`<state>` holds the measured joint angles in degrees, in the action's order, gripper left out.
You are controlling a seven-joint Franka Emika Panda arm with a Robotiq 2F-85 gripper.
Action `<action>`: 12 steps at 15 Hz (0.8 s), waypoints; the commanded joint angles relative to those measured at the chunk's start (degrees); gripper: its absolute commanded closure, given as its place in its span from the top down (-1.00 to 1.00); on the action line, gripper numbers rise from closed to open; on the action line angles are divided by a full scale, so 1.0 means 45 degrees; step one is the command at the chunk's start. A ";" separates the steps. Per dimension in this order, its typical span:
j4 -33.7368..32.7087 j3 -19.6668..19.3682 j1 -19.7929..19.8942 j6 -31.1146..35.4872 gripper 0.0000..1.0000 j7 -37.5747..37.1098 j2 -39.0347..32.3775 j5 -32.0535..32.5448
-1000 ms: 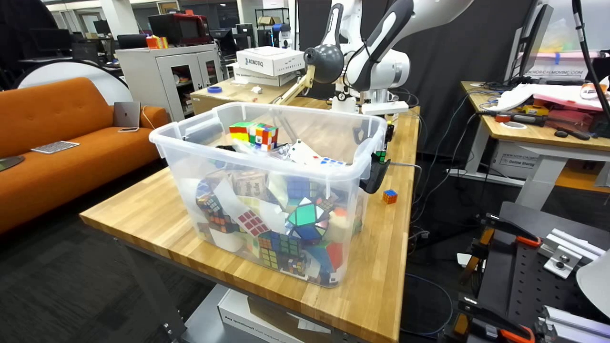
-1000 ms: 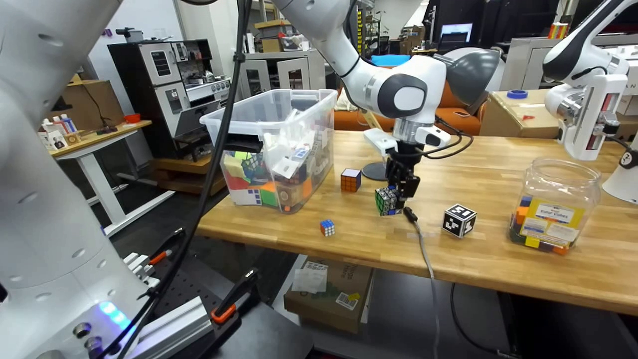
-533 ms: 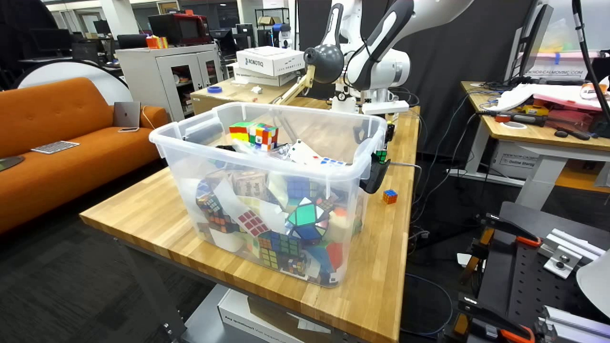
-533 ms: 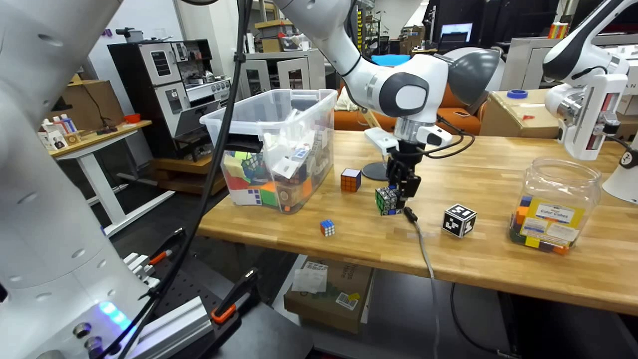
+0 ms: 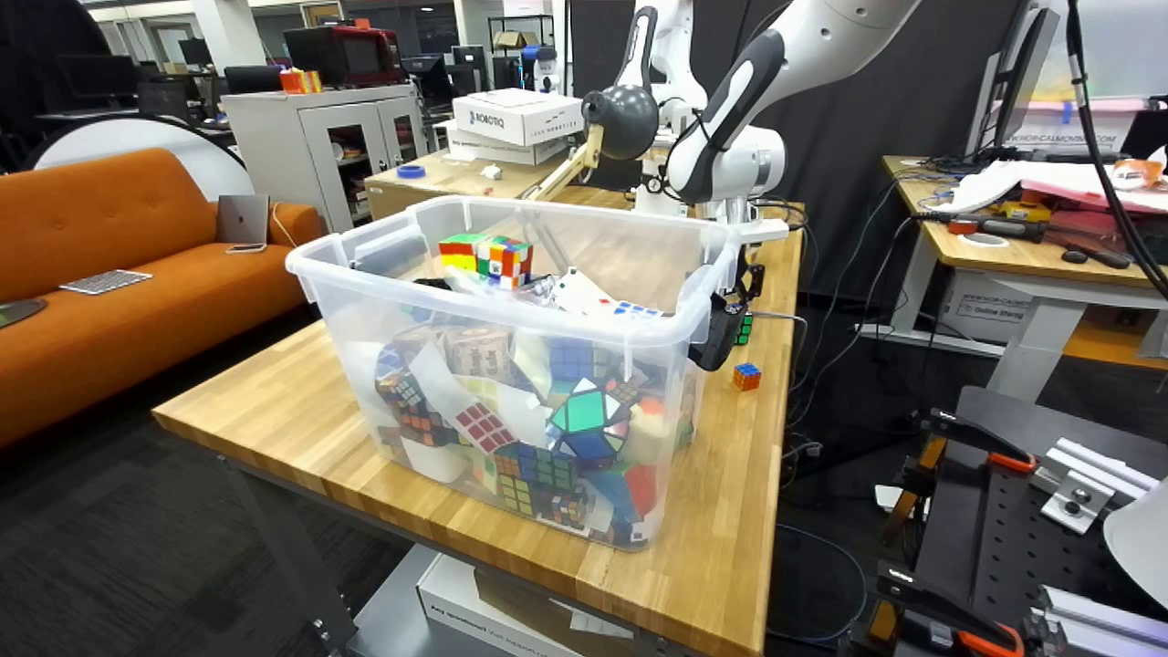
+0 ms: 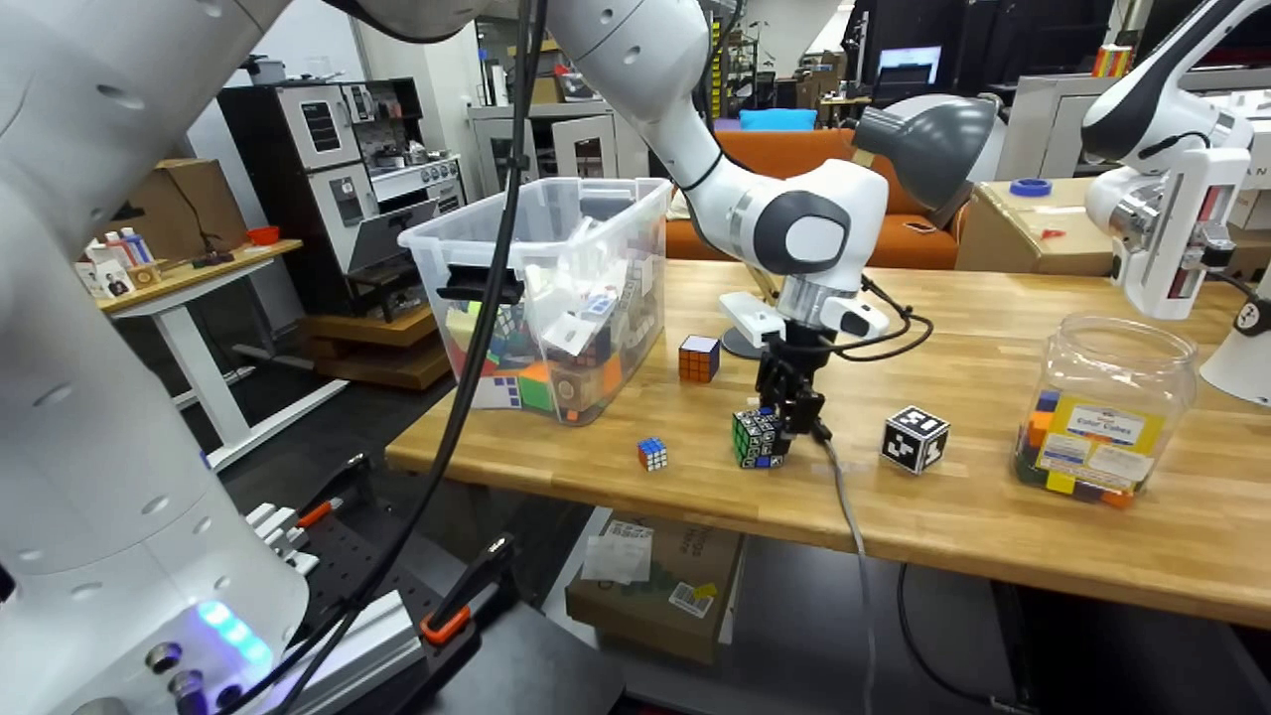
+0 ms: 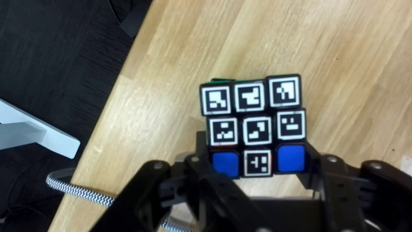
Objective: Move the black and white cube to the right, pick up the cube in the middle then place it down again
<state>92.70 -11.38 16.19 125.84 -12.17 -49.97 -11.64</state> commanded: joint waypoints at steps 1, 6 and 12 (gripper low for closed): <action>-0.0448 0.0073 0.0112 -0.0657 -0.26 0.0101 -0.0225 0.0125; -0.0280 0.0035 0.0065 -0.0645 0.97 0.0106 -0.0070 0.0171; -0.0153 0.0000 0.0049 -0.0434 1.00 -0.0021 -0.0033 0.0076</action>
<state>92.38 -11.59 16.15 124.07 -12.17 -49.92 -11.51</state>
